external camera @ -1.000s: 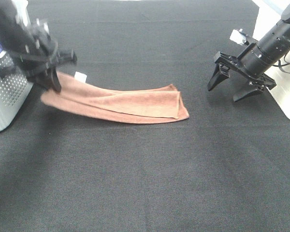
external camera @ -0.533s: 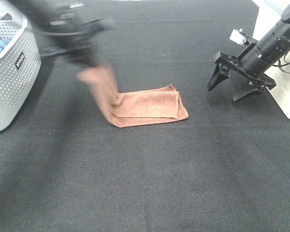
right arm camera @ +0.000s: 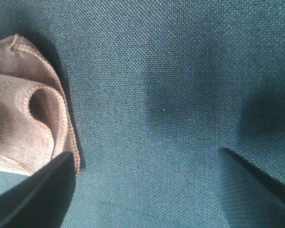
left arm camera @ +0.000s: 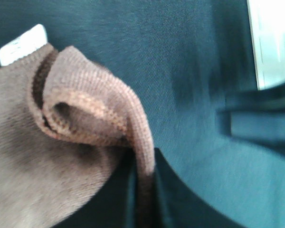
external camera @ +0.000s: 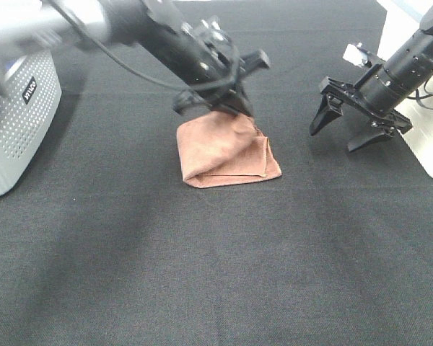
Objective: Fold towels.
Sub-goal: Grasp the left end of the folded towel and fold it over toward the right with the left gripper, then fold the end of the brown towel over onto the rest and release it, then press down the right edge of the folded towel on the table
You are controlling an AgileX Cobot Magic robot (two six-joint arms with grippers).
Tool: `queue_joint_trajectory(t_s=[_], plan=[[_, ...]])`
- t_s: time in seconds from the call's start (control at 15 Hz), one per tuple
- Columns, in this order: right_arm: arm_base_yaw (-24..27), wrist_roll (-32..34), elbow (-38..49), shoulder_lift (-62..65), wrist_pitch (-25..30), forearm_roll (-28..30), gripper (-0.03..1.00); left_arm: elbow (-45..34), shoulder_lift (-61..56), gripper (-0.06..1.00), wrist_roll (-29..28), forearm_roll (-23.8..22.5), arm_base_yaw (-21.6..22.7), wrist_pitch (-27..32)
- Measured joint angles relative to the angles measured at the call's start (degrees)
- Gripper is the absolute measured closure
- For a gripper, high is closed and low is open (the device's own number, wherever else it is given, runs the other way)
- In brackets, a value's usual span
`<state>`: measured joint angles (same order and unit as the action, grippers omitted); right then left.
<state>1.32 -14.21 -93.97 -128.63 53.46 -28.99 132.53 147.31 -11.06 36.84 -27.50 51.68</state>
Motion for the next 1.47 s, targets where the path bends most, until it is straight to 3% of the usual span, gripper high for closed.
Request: queue_joint_trajectory(t_s=[0.2,0.33,0.47,0.73,0.93,1.2,1.47], plan=[[0.0,0.0,0.0,0.0,0.0,-0.57,0.21,1.66,2.01,0.36,-0.63,3.61,-0.57,0.34],[0.0,-0.06,0.0,0.0,0.0,-1.95,0.21,2.18,2.01,0.26,2.52,8.82,-0.52,-0.74],[0.0,-2.06,0.0,0.4,0.29,-5.5,0.21,3.95,2.01,0.24,7.91,12.32,-0.52,0.86],[-0.8,-8.77,-0.11,1.15,1.83,-14.73,0.21,9.8,2.01,0.24,13.12,10.89,1.43,7.1],[-5.27,-15.01,-0.11,0.92,1.43,-23.49,0.21,16.67,2.01,0.24,12.38,4.7,7.1,13.69],[-9.91,-22.0,-0.11,-3.5,1.2,-35.01,0.21,19.48,2.01,0.24,9.8,3.84,11.46,17.48],[-8.02,-22.57,-0.11,-9.91,2.12,-35.98,0.21,19.48,2.01,0.24,9.63,3.9,11.57,17.65]])
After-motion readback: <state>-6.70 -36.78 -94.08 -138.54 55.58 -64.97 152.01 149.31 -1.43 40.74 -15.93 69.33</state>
